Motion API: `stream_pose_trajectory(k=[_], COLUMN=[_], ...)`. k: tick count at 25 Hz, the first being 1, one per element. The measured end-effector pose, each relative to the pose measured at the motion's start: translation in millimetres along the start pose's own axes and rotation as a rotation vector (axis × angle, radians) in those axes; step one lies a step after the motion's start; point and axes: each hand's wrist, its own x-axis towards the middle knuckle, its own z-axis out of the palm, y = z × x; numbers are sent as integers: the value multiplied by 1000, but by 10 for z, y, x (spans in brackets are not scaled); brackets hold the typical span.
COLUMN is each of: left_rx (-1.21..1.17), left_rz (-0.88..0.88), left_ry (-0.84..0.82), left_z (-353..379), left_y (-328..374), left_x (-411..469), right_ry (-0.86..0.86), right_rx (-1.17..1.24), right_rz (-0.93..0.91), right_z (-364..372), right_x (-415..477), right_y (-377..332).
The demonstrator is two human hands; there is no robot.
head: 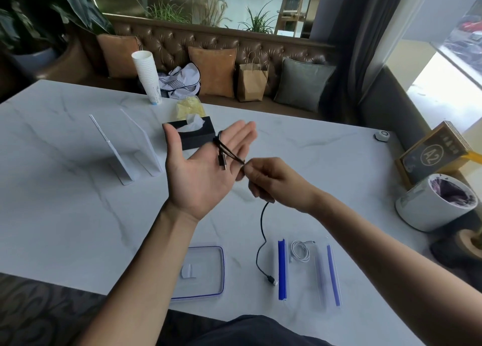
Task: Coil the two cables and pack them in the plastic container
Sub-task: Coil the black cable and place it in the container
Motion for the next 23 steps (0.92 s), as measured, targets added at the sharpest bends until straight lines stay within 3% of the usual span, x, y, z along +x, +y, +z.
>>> stream_pose_trajectory(k=[4,9,14,18,21,23], left_rx=[322,400,769,816,822,763], left_rz=[84,101,-117,-386,-503,-547], left_ry=[254,341,343,96,125,60], left_z=[-37,-58,-133,-166,-139,-83], left_y=[0,-24,-111,23,18,-5], left_x=[31,92,110,50,-15,-52], right_ry=[23,-74,9,64,112,124], right_rx=[-254,-467,-684,-641,-510,-437], right_rz=[-1,-49,-248,-346,-315,-293], right_z=[-75,-52,-121,-258,-329,-323], right_x=[-65,-141,-124,-122,-79,-48], right_y=[24,-92,-238,-395,-468,-478])
